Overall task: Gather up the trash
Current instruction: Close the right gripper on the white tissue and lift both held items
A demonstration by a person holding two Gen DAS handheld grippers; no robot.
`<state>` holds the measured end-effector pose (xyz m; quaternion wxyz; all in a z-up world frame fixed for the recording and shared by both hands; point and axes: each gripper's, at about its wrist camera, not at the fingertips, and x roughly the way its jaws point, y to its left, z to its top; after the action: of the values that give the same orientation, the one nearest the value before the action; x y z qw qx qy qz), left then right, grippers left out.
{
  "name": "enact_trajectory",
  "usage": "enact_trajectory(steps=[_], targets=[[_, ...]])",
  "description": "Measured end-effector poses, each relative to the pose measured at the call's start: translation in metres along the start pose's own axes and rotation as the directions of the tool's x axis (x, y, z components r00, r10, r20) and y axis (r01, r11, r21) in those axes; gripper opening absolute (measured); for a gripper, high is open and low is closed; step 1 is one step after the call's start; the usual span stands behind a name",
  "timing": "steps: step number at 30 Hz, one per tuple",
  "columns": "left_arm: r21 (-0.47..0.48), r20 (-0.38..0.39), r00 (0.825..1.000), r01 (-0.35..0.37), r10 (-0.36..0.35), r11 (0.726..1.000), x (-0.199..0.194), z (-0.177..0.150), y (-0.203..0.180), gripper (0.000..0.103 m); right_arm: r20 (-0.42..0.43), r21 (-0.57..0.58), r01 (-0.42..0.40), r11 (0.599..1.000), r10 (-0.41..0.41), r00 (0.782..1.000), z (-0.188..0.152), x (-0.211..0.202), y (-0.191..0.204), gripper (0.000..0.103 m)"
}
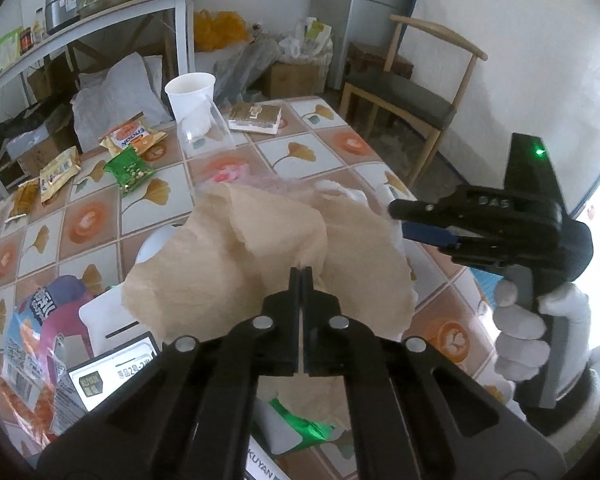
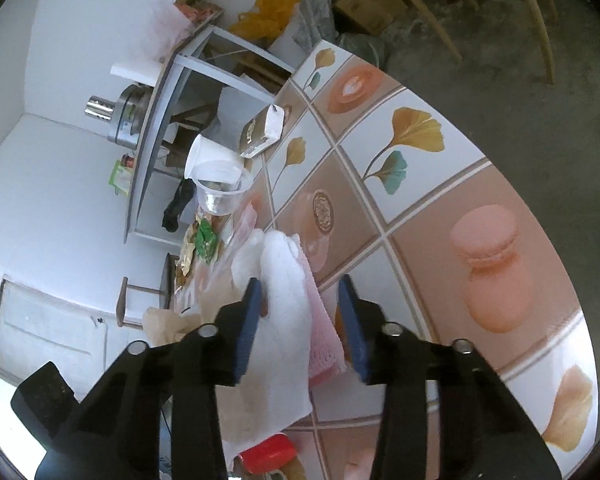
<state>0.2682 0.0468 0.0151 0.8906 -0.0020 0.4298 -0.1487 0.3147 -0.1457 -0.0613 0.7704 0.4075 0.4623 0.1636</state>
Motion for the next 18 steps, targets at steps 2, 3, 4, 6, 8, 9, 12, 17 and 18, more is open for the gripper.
enact_trajectory(steps=[2, 3, 4, 6, 8, 9, 12, 17, 18], targets=[[-0.006, 0.012, 1.000, 0.015, -0.015, 1.000, -0.004, -0.001, 0.000, 0.000, 0.000, -0.011, -0.004, 1.000, 0.004, 1.000, -0.001, -0.001, 0.001, 0.021], [-0.007, 0.022, 1.000, 0.019, -0.019, 1.000, -0.007, -0.001, 0.001, 0.000, 0.003, -0.023, -0.005, 1.000, 0.005, 1.000, -0.002, -0.003, 0.004, 0.015], [-0.006, 0.031, 0.999, 0.023, -0.023, 1.000, -0.009, -0.001, 0.000, 0.000, 0.009, -0.036, -0.003, 0.999, 0.004, 1.000, -0.003, -0.006, 0.006, 0.010], [-0.006, 0.056, 0.998, 0.026, -0.026, 1.000, -0.017, -0.001, 0.000, 0.000, 0.020, -0.058, -0.003, 0.998, 0.005, 1.000, -0.004, -0.010, 0.012, 0.007], [-0.007, 0.075, 0.997, 0.031, -0.030, 1.000, -0.024, -0.001, 0.002, 0.000, 0.029, -0.080, -0.011, 0.997, 0.013, 1.000, -0.006, -0.015, 0.019, 0.006], [-0.009, 0.090, 0.995, 0.036, -0.035, 0.999, -0.029, -0.001, 0.002, 0.000, 0.035, -0.095, -0.018, 0.995, 0.021, 0.999, -0.007, -0.018, 0.025, 0.005], [-0.010, 0.130, 0.990, 0.051, -0.049, 0.999, -0.045, 0.000, 0.003, 0.000, 0.053, -0.140, -0.036, 0.990, 0.044, 0.998, -0.011, -0.030, 0.043, 0.005], [-0.013, 0.219, 0.974, 0.059, -0.055, 0.998, -0.079, 0.003, 0.006, 0.000, 0.076, -0.207, -0.069, 0.976, 0.086, 0.993, -0.014, -0.049, 0.076, 0.005], [-0.013, 0.233, 0.971, 0.060, -0.055, 0.998, -0.084, 0.003, 0.006, 0.000, 0.085, -0.232, -0.076, 0.970, 0.098, 0.992, -0.016, -0.055, 0.087, 0.005]])
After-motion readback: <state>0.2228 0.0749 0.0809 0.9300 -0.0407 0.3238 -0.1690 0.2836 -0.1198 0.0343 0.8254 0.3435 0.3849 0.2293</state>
